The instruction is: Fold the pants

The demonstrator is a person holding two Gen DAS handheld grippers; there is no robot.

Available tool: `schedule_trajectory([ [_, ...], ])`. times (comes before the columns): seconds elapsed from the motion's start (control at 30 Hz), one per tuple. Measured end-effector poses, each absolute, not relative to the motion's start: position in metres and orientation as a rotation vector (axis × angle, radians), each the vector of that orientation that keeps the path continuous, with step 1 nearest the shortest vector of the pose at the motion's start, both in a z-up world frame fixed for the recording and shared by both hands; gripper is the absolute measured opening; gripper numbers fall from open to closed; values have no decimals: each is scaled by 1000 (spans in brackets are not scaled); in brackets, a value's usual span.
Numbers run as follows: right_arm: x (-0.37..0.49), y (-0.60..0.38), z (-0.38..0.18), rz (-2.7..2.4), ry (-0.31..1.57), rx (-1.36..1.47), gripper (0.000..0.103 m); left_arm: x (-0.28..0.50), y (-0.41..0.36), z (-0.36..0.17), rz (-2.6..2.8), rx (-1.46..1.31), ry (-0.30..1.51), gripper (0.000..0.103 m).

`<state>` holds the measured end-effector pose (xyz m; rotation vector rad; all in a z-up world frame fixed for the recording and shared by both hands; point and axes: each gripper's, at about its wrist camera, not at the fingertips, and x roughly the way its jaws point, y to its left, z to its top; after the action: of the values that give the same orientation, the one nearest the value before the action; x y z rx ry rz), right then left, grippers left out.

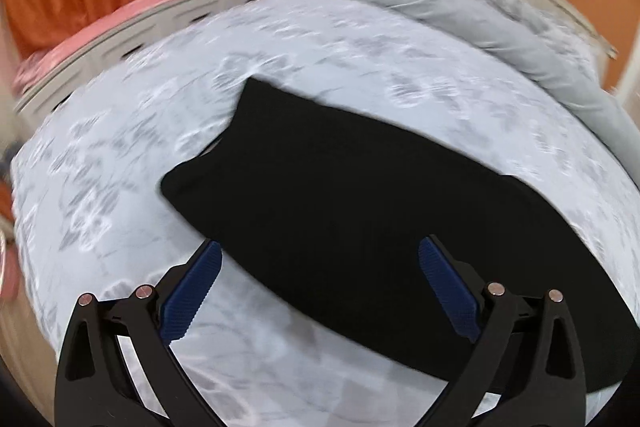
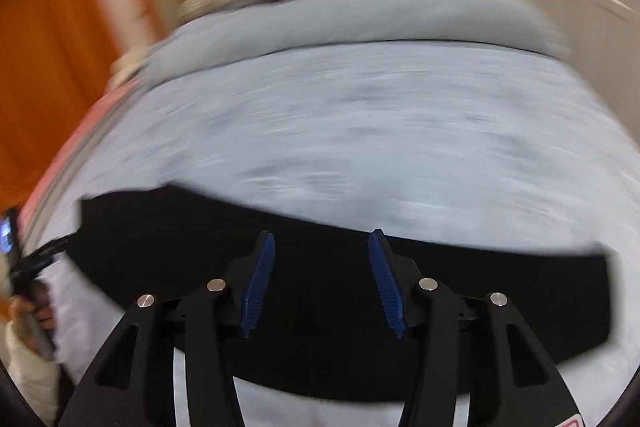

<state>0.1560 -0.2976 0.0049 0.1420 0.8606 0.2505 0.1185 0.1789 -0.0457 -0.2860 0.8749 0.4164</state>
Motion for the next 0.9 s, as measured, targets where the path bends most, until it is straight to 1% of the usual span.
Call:
schedule_trajectory([
  [0.17, 237, -141, -30, 409, 943, 16, 48, 113, 201, -59, 464, -309, 896, 97],
  [0.27, 281, -86, -48, 391, 963, -13, 48, 114, 213, -67, 467, -327, 927, 97],
  [0.4, 304, -41, -82, 399, 1098, -67, 47, 115, 223, -70, 462, -344, 924, 97],
  [0.43, 303, -31, -88, 408, 1095, -113, 31, 115, 225, -70, 462, -350, 920, 97],
  [0.47, 299, -20, -92, 419, 1073, -168, 21, 116, 226, -71, 467, -358, 921, 97],
  [0.5, 298, -10, -93, 417, 1053, -214, 15, 117, 227, -73, 463, -369, 928, 97],
  [0.6, 314, -9, -90, 343, 1026, -179, 11, 120, 222, -73, 409, -393, 930, 97],
  [0.67, 325, -11, -88, 300, 1027, -145, 9, 121, 210, -70, 382, -341, 923, 97],
  [0.7, 322, -5, -81, 276, 997, -152, 11, 120, 204, -67, 362, -315, 913, 97],
  [0.77, 305, 1, -59, 290, 921, -127, 17, 113, 197, -58, 341, -295, 879, 97],
  [0.83, 271, 12, -33, 386, 827, -115, 23, 104, 194, -47, 322, -296, 832, 97],
  [0.9, 238, 33, -22, 573, 818, -106, 28, 88, 194, -33, 285, -330, 781, 97],
])
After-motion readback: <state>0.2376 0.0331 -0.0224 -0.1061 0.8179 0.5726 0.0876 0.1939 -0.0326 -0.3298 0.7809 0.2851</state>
